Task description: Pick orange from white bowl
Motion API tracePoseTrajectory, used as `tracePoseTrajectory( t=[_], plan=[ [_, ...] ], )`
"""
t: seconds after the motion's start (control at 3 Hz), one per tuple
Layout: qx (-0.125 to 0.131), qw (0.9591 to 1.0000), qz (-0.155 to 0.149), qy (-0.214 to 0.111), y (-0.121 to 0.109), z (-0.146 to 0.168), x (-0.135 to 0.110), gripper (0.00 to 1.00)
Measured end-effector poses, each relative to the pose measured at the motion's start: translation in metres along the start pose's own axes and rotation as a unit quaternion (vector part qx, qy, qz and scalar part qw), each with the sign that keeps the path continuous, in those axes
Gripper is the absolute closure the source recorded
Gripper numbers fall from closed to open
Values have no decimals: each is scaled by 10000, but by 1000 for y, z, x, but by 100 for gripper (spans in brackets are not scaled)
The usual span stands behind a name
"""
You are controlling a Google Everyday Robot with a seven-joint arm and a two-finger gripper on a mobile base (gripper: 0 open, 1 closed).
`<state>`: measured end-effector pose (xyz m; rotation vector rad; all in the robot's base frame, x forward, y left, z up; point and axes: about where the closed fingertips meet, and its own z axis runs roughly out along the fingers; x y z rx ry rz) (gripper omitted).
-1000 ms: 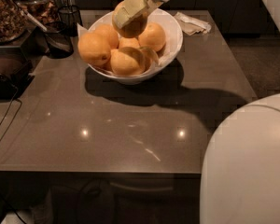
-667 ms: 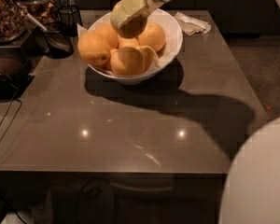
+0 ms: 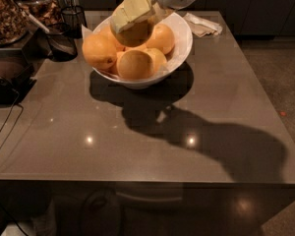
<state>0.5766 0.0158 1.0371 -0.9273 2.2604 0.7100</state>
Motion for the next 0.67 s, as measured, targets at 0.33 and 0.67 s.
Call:
tracePoseTrajectory(
  t=[0.33, 0.67],
  plan=[
    [136, 9997, 65, -185, 28, -11, 9, 100],
    [295, 9989, 162, -340, 51, -20, 22, 100]
  ],
)
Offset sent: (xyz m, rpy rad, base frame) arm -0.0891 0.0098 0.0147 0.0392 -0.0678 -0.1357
